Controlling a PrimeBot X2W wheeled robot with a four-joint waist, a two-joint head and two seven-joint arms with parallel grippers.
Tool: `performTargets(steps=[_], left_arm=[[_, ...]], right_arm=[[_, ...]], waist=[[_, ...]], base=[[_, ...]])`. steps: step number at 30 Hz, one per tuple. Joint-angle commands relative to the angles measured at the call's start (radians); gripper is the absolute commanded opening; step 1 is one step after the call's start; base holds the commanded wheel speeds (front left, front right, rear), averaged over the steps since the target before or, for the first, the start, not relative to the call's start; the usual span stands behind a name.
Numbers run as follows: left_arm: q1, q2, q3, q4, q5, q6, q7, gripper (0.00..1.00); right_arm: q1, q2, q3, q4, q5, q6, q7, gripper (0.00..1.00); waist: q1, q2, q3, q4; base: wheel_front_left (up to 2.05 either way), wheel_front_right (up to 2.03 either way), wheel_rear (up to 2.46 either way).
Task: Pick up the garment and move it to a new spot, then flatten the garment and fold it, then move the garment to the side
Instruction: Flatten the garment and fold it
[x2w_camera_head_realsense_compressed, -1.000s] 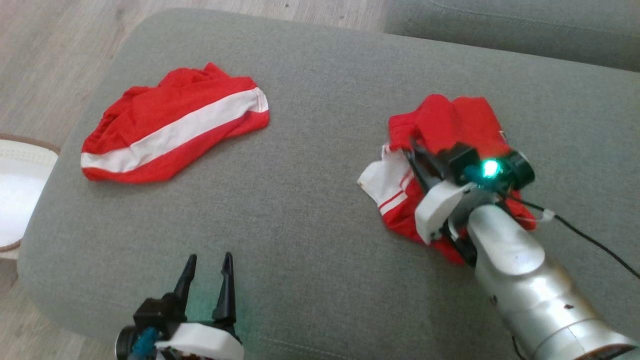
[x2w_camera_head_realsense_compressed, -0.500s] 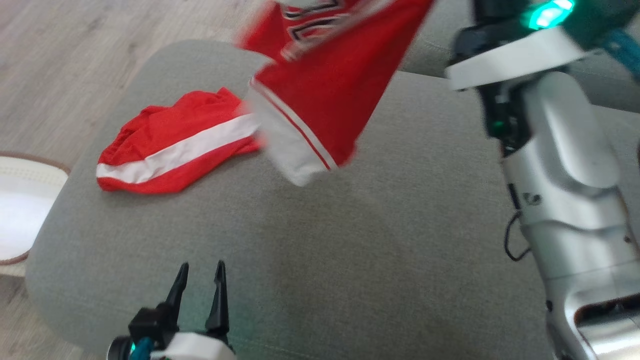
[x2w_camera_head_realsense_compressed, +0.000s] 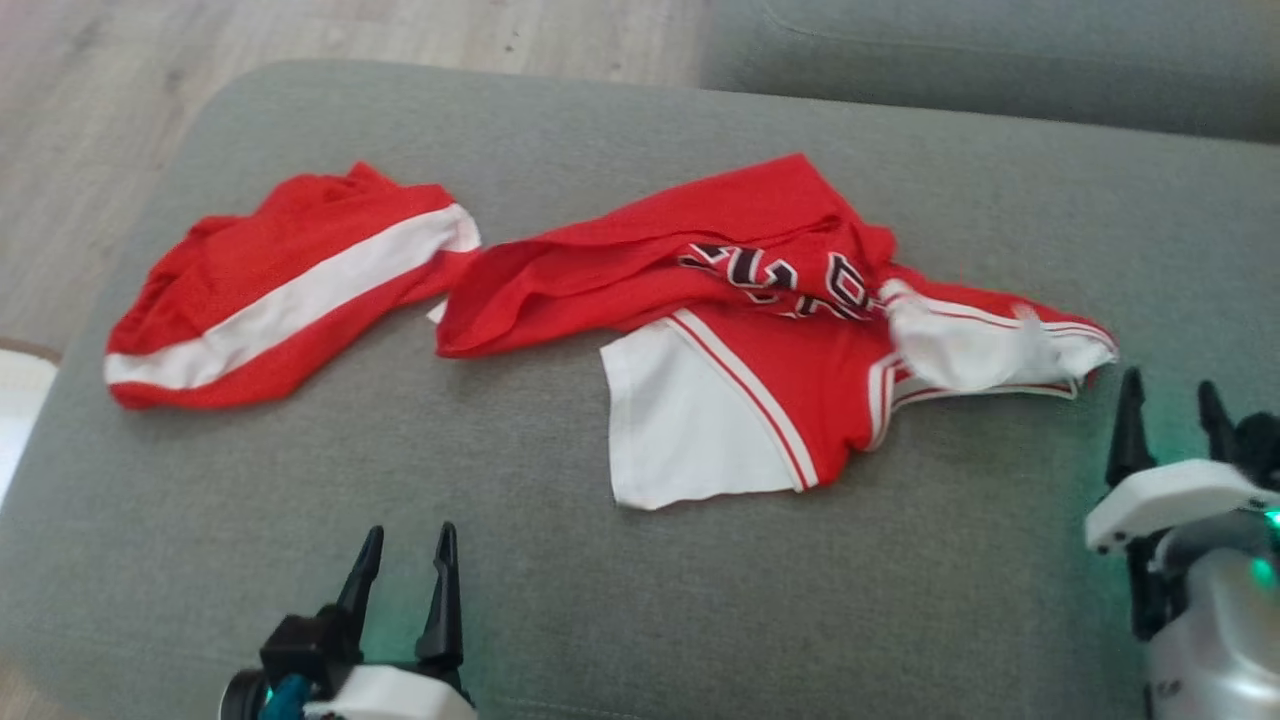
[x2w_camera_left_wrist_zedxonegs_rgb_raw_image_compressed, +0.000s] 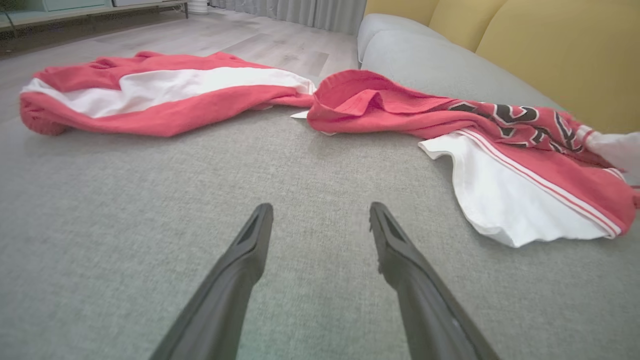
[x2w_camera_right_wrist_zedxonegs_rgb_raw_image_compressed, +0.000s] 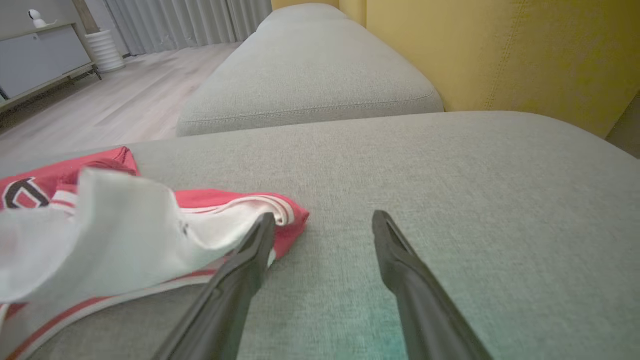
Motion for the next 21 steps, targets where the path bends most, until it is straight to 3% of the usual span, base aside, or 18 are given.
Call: performTargets(steps=[1, 5, 9, 10, 11, 14, 15, 19, 21], left_arm=[[-0.044, 0.002, 0.031, -0.025, 0.004, -0.003, -0.008, 1.0], [-0.056, 0.002, 0.029, -0.021, 0.015, -0.01, -0.008, 1.0], [-0.071, 0.002, 0.011, -0.017, 0.014, -0.015, -0.008, 1.0], [-0.074, 0.002, 0.005, -0.016, 0.013, -0.016, -0.008, 1.0], [-0.077, 0.002, -0.008, -0.013, 0.012, -0.017, -0.008, 1.0], [-0.078, 0.002, -0.027, -0.01, 0.008, -0.018, -0.008, 1.0], [-0.078, 0.002, -0.027, -0.01, 0.008, -0.018, -0.008, 1.0], [-0.069, 0.002, -0.038, 0.0, 0.01, -0.019, -0.008, 1.0], [-0.062, 0.002, -0.04, 0.005, 0.014, -0.019, -0.008, 1.0]], right_arm=[[-0.026, 0.024, 0.022, -0.061, -0.026, -0.001, -0.007, 1.0], [0.027, 0.059, 0.048, -0.138, -0.052, -0.001, -0.007, 1.0], [0.058, 0.076, 0.155, -0.219, -0.054, -0.001, -0.007, 1.0], [0.064, 0.078, 0.196, -0.236, -0.051, -0.001, -0.007, 1.0], [0.076, 0.08, 0.312, -0.262, -0.034, -0.001, -0.007, 1.0], [0.093, 0.08, 0.528, -0.279, 0.027, -0.001, -0.007, 1.0], [0.093, 0.08, 0.528, -0.279, 0.027, -0.001, -0.007, 1.0], [0.089, 0.08, 0.73, -0.238, 0.083, -0.001, -0.007, 1.0], [0.084, 0.08, 0.762, -0.183, 0.112, -0.001, -0.007, 1.0]], waist=[[-0.0001, 0.0, 0.011, -0.023], [-0.0001, 0.0, 0.013, -0.05], [-0.0001, 0.0, 0.01, -0.061], [-0.0001, 0.0, 0.009, -0.062], [-0.0001, 0.0, 0.007, -0.058], [-0.0001, 0.0, 0.005, -0.042], [-0.0001, 0.0, 0.005, -0.042], [-0.0001, 0.0, 0.001, -0.009], [-0.0001, 0.0, -0.003, 0.011]], base=[[0.0, 0.0, 0.0], [0.0, 0.0, 0.0], [0.0, 0.0, 0.0], [0.0, 0.0, 0.0], [0.0, 0.0, 0.0], [0.0, 0.0, 0.0], [0.0, 0.0, 0.0], [0.0, 0.0, 0.0], [0.0, 0.0, 0.0]])
